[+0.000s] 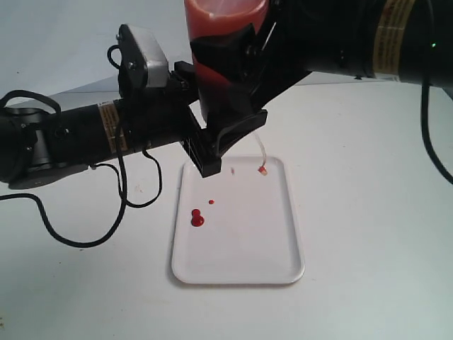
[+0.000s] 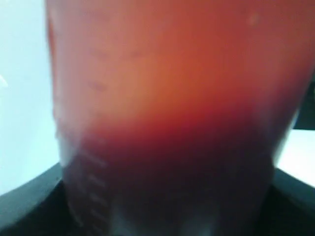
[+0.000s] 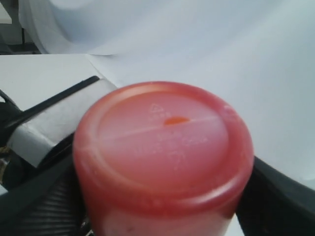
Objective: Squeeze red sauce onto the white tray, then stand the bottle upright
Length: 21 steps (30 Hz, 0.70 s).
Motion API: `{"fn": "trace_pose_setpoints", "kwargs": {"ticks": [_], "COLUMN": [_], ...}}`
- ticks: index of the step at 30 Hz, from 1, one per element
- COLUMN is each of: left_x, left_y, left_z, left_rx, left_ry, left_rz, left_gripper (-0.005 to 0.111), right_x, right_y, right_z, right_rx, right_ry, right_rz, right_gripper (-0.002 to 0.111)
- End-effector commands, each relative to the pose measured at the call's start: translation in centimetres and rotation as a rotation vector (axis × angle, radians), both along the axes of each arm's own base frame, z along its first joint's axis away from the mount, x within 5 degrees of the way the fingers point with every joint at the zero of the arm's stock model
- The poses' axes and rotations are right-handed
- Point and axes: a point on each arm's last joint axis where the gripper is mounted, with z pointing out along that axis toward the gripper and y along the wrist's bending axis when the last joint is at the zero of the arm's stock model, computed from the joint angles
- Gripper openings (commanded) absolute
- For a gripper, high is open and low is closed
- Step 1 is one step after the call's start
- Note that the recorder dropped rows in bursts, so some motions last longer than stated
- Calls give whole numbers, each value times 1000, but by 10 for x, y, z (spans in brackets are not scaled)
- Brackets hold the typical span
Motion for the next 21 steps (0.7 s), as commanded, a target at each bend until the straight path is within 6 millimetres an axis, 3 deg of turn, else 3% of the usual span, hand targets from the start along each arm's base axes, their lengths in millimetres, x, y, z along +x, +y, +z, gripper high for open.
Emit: {"fn": "trace_pose_setpoints", "kwargs": {"ticks": [1,8,11,14,18,21], "left_x": [-4,0,4,7,9,10], "left_y": [-2,0,3,6,10,13], "left_z": [3,-3,-10,-16,-22,-22], "left_rx": [12,74,147,210,313,408], "left_ry": [-24,-2,28,50,-2,-86], "left_rz": [-40,1,55,99,126,135], "left_gripper": [1,0,0,0,0,0], "right_x": [1,3,8,13,18,17], "right_y": [3,1,-4,-9,-16,-19], "right_z": [0,0,-2,-3,-9,-19], "right_rx": [15,6,-14,-35,-67,-146], "right_ry": [13,10,7,4,12,-15], "right_rz": [25,-10,-85,-165,-254,-259], "right_gripper": [0,0,11,37,84,98]}}
